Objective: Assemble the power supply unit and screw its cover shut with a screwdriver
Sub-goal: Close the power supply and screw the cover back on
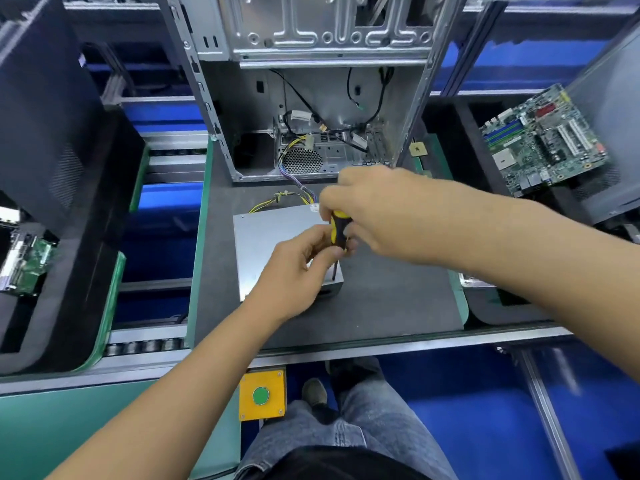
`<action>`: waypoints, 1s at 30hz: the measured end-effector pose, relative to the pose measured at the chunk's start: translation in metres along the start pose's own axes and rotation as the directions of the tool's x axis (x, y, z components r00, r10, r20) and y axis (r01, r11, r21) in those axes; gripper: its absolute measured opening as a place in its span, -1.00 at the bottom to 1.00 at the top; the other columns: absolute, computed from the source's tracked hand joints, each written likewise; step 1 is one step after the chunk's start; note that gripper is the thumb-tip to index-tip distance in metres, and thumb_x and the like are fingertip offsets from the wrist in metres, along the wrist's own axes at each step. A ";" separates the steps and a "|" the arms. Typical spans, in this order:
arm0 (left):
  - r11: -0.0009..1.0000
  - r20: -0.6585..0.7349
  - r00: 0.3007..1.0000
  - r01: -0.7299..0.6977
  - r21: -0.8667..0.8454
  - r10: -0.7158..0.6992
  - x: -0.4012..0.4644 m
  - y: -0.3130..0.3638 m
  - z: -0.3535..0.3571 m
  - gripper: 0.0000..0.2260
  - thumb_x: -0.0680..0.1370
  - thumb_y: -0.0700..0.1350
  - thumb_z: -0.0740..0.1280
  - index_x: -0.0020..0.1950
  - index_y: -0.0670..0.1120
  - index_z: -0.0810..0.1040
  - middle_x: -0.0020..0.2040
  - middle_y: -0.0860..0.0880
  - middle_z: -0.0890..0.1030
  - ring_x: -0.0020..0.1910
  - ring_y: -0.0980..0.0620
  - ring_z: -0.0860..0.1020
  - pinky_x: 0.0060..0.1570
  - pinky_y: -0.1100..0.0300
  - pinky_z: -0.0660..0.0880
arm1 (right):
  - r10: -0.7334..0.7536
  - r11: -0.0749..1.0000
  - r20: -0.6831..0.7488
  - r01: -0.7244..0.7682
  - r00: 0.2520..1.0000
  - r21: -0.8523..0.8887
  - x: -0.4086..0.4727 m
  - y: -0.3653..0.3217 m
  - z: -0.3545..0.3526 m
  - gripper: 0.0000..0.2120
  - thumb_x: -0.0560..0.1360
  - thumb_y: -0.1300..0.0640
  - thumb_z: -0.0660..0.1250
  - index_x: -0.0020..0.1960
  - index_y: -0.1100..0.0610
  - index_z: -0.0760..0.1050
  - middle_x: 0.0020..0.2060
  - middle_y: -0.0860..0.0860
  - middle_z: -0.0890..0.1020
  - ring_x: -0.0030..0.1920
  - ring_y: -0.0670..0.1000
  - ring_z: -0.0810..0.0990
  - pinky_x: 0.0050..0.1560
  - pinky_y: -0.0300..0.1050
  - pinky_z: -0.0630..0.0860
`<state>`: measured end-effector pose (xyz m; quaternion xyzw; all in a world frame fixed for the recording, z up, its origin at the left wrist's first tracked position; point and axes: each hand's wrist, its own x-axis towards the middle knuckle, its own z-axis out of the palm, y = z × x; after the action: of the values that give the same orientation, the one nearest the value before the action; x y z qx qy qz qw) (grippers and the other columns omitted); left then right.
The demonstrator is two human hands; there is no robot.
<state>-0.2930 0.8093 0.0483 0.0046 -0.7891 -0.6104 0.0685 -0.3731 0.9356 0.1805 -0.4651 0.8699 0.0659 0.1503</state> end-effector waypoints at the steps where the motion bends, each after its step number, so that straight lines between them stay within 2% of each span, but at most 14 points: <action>1: 1.000 0.026 1.000 -0.009 0.018 0.009 -0.001 -0.001 -0.002 -0.78 0.59 -0.17 0.31 0.03 0.18 0.54 -0.10 0.30 0.65 -0.11 0.30 0.57 -0.05 0.43 0.41 | 0.001 0.999 -0.015 -0.002 1.000 -0.041 0.000 0.001 -0.001 -0.83 0.57 0.11 0.32 0.13 0.01 0.39 -0.10 0.01 0.38 -0.08 0.17 0.51 -0.11 0.09 0.53; 3: 0.997 0.009 1.000 0.016 -0.072 -0.015 0.001 0.000 0.000 -0.80 0.45 -0.06 0.44 0.04 0.13 0.55 -0.14 0.21 0.64 -0.11 0.17 0.59 -0.02 0.30 0.47 | 0.040 0.990 -0.067 -0.048 0.997 -0.129 0.001 -0.001 -0.003 -0.88 0.63 0.05 0.24 -0.03 0.08 0.37 -0.29 0.01 0.27 -0.33 0.10 0.34 -0.37 -0.03 0.34; 6: 0.991 -0.096 0.995 -0.029 -0.127 0.016 0.003 0.006 0.009 -0.74 0.31 -0.12 0.57 -0.12 0.13 0.60 -0.20 0.03 0.61 -0.17 -0.06 0.56 -0.04 0.11 0.54 | 0.096 0.963 -0.140 -0.128 0.985 -0.239 -0.001 -0.013 0.000 -0.62 0.65 0.03 0.20 -0.29 0.10 0.20 -0.37 0.01 0.16 -0.44 0.00 0.10 -0.45 -0.12 0.02; 8: 0.996 -0.093 0.994 -0.067 -0.060 0.061 0.002 0.007 0.010 -0.71 0.43 -0.19 0.50 -0.17 0.23 0.59 -0.22 0.12 0.61 -0.21 0.01 0.54 -0.08 0.27 0.50 | 0.120 0.955 -0.183 -0.164 0.976 -0.246 0.000 -0.012 0.003 -0.62 0.64 -0.01 0.22 -0.29 0.09 0.23 -0.35 0.01 0.21 -0.41 0.03 0.20 -0.42 -0.14 0.09; 10: 0.998 0.003 0.998 -0.059 0.035 0.059 0.001 0.003 0.006 -0.77 0.53 -0.15 0.40 -0.19 0.18 0.54 -0.28 0.17 0.55 -0.27 0.16 0.47 -0.16 0.37 0.41 | 0.067 0.993 -0.099 -0.076 0.993 -0.090 0.001 -0.005 0.001 -0.78 0.58 -0.10 0.30 0.03 0.05 0.43 -0.17 0.02 0.37 -0.22 0.11 0.40 -0.31 -0.06 0.34; 12: 0.999 0.099 0.995 -0.008 0.038 0.005 0.001 0.000 0.001 -0.94 0.55 -0.08 0.34 -0.13 0.02 0.55 -0.26 0.13 0.57 -0.23 0.20 0.49 -0.12 0.32 0.41 | -0.011 0.999 0.016 0.010 1.000 0.041 -0.001 -0.003 -0.006 -0.72 0.56 -0.10 0.33 0.21 -0.02 0.47 0.01 0.01 0.43 -0.02 0.16 0.51 -0.07 0.05 0.50; 14: 1.000 0.085 0.996 0.015 -0.027 -0.013 0.003 0.000 0.003 -0.87 0.49 -0.05 0.40 -0.06 -0.09 0.57 -0.15 0.01 0.63 -0.11 0.04 0.59 0.00 0.15 0.50 | -0.031 0.995 -0.033 0.028 0.999 -0.093 -0.002 -0.008 -0.002 -0.83 0.60 0.00 0.28 0.10 0.06 0.52 -0.10 0.02 0.40 -0.05 0.17 0.54 -0.07 0.02 0.49; 16: 0.991 -0.031 0.999 -0.010 -0.130 0.006 0.004 0.007 0.009 -0.80 0.35 -0.05 0.54 -0.09 0.05 0.60 -0.13 -0.06 0.63 -0.10 -0.14 0.59 -0.04 0.01 0.54 | 0.048 0.971 -0.149 -0.081 0.988 -0.223 -0.001 -0.014 0.006 -0.83 0.62 0.06 0.24 -0.11 0.11 0.43 -0.29 0.02 0.26 -0.21 0.14 0.42 -0.23 -0.05 0.34; 18: 0.991 -0.102 0.993 -0.064 -0.114 0.052 0.005 0.007 0.012 -0.72 0.33 -0.10 0.57 -0.16 0.23 0.58 -0.19 0.11 0.62 -0.19 -0.05 0.56 -0.10 0.14 0.53 | 0.141 0.956 -0.196 -0.185 0.970 -0.229 -0.003 -0.015 0.008 -0.70 0.63 0.05 0.22 -0.24 0.09 0.26 -0.36 0.02 0.19 -0.23 0.13 0.36 -0.29 -0.06 0.24; 19: 0.994 -0.093 0.994 -0.064 -0.093 0.055 0.005 0.005 0.010 -0.68 0.38 -0.16 0.55 -0.15 0.26 0.56 -0.18 0.16 0.62 -0.19 0.01 0.57 -0.10 0.19 0.52 | 0.142 0.968 -0.186 -0.175 0.972 -0.177 -0.004 -0.012 0.010 -0.72 0.63 0.01 0.22 -0.20 0.10 0.32 -0.33 0.04 0.24 -0.20 0.14 0.41 -0.28 -0.05 0.27; 21: 1.000 -0.052 0.998 -0.023 -0.016 0.022 0.003 0.000 0.004 -0.66 0.50 -0.21 0.45 -0.08 0.28 0.54 -0.12 0.24 0.65 -0.12 0.13 0.61 -0.06 0.28 0.51 | 0.052 0.998 -0.103 -0.048 0.993 0.048 -0.008 -0.004 0.009 -0.75 0.59 -0.08 0.30 0.15 0.06 0.45 -0.10 0.04 0.38 -0.07 0.15 0.50 -0.15 0.01 0.43; 23: 1.000 0.009 1.000 0.000 0.015 0.000 0.002 -0.003 -0.001 -0.74 0.57 -0.18 0.33 -0.01 0.24 0.52 -0.08 0.27 0.65 -0.05 0.19 0.61 0.01 0.30 0.48 | -0.046 0.994 -0.043 0.050 0.998 0.099 -0.011 0.001 0.003 -0.69 0.58 0.03 0.32 0.29 0.00 0.40 0.05 0.00 0.37 0.00 0.14 0.51 -0.05 0.05 0.47; 26: 1.000 0.048 0.999 -0.010 -0.023 0.011 0.001 0.001 0.000 -0.79 0.48 -0.07 0.41 0.05 0.17 0.53 -0.10 0.15 0.64 -0.07 0.04 0.59 0.05 0.21 0.50 | 0.008 0.998 -0.087 -0.013 0.996 -0.057 -0.009 -0.002 0.003 -0.86 0.62 0.02 0.20 0.03 0.10 0.43 -0.10 0.03 0.36 -0.03 0.21 0.52 -0.08 0.04 0.47; 30: 0.996 -0.097 0.995 -0.021 -0.088 0.012 0.006 0.002 0.004 -0.62 0.36 -0.19 0.56 0.00 0.20 0.55 -0.15 0.14 0.64 -0.15 0.03 0.59 0.00 0.17 0.56 | 0.149 0.964 -0.150 -0.178 0.977 -0.198 -0.001 -0.010 0.003 -0.61 0.62 -0.17 0.17 -0.20 0.12 0.35 -0.35 0.03 0.22 -0.29 0.12 0.29 -0.41 -0.11 0.16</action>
<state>-0.2988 0.8130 0.0500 0.0243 -0.7570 -0.6434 0.1115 -0.3633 0.9317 0.1779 -0.4082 0.9017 0.1384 0.0355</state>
